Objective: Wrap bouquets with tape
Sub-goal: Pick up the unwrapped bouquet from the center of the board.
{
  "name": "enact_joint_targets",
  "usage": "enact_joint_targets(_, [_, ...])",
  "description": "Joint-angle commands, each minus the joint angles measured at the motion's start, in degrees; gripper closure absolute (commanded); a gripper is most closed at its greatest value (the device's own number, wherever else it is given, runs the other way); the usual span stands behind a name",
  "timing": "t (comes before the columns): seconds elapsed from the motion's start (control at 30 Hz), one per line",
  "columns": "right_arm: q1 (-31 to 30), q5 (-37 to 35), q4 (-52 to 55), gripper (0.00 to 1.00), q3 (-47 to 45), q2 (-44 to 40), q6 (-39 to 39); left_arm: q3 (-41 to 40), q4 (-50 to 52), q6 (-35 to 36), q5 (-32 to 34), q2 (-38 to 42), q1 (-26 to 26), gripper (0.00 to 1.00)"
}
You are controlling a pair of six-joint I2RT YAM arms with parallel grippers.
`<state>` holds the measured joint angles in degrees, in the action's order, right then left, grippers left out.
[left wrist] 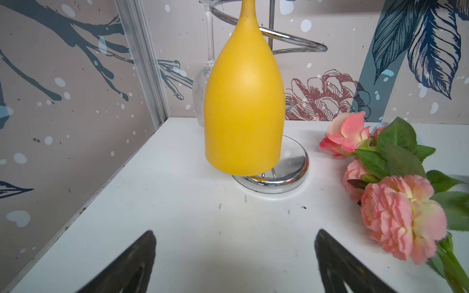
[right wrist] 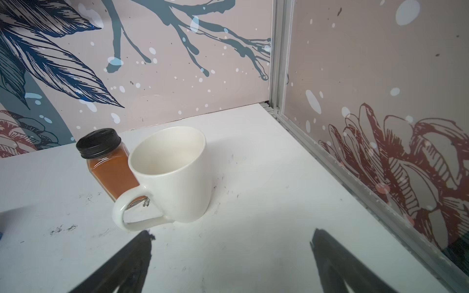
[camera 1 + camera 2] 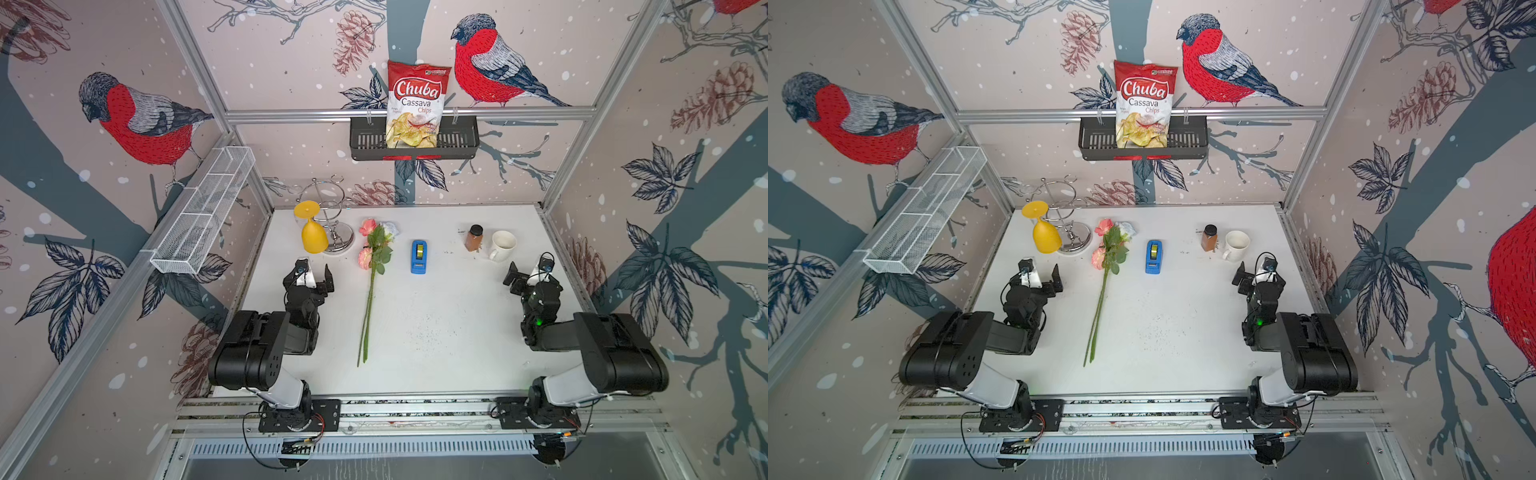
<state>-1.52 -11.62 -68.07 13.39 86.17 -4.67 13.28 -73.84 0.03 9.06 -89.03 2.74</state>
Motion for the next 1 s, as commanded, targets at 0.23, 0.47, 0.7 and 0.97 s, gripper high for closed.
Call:
enact_joint_targets(0.23, [-0.33,-0.42,-0.66,0.0,0.04,-0.21,-0.16,0.19,-0.71,0.23,-0.16,-0.07,-0.11,0.04])
enact_joint_targets(0.47, [-0.32,-0.34,-0.66,0.0,0.04,-0.13,-0.15,0.26,-0.7,0.23,0.02,-0.17,-0.12,0.04])
enact_joint_targets(0.7, [-0.24,-0.34,-0.75,0.0,0.02,-0.29,-0.16,0.26,-0.66,0.23,-0.02,-0.13,-0.15,0.04])
enact_joint_targets(0.97, [-5.51,-16.82,14.01,0.0,3.3,-13.94,-1.85,4.29,15.25,-2.25,10.48,9.72,2.35,0.04])
